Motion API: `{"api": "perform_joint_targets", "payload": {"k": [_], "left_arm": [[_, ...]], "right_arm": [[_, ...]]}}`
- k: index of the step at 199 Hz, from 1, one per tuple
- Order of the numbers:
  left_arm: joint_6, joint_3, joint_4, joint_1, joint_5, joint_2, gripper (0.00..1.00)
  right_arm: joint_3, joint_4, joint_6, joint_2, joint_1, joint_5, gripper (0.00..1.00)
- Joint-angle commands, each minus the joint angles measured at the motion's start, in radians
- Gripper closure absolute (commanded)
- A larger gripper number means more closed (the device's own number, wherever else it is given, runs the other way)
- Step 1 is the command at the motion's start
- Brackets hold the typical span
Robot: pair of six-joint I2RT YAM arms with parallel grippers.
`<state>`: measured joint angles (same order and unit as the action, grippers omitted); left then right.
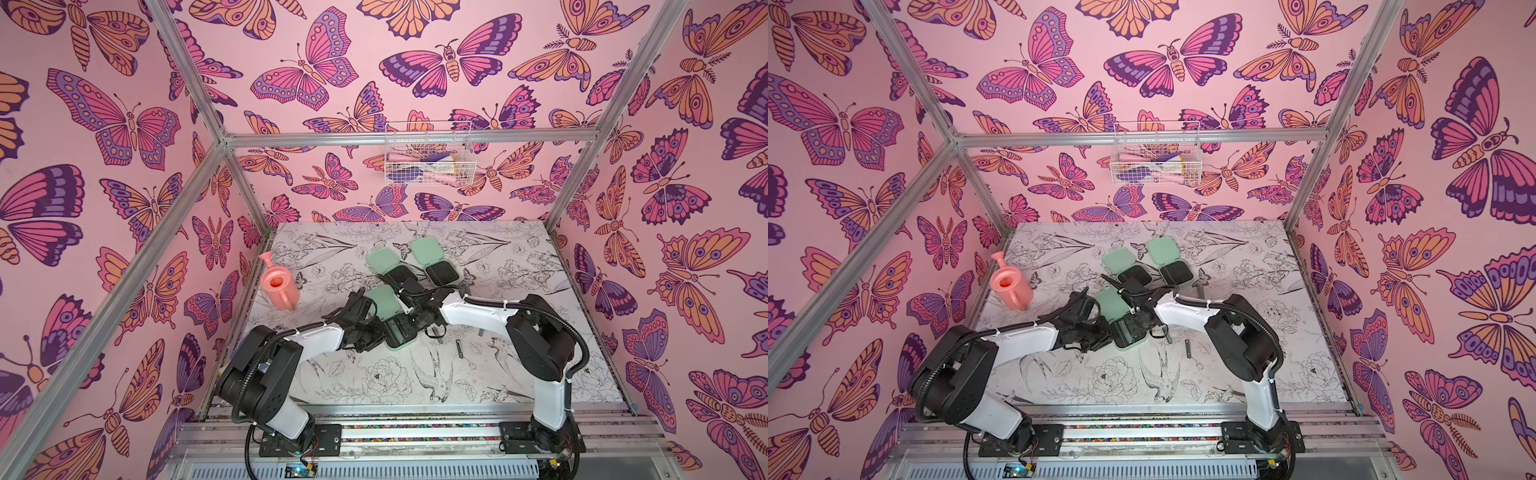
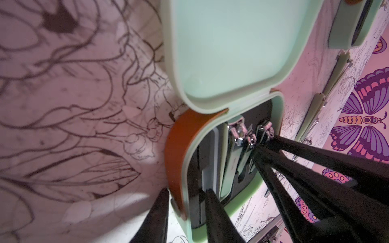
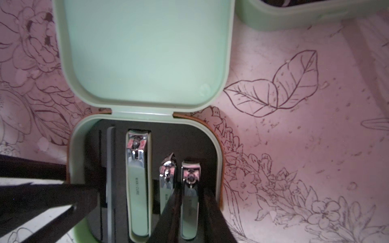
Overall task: Organize nail clipper sets
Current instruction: Place the nail clipper in the storage box.
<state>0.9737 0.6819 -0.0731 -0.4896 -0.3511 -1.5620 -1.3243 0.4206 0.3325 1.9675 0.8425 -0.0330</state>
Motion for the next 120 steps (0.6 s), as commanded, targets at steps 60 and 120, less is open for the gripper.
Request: {"api": "perform_joint_targets", "payload": {"k": [60,120], "left_arm": [[-0.001,-0.031,-0.043,-0.001,0.009,-0.027,0.67],[0.0,-0.032,-0.042,-0.001,0.008,-0.027,0.67]], "right_arm": [[-0.082,0.06,-0.018,-0.009,0.01,0.015,0.73],[-0.128,0.085,-0.028,0.031,0.009,-0.01,0.82]]}}
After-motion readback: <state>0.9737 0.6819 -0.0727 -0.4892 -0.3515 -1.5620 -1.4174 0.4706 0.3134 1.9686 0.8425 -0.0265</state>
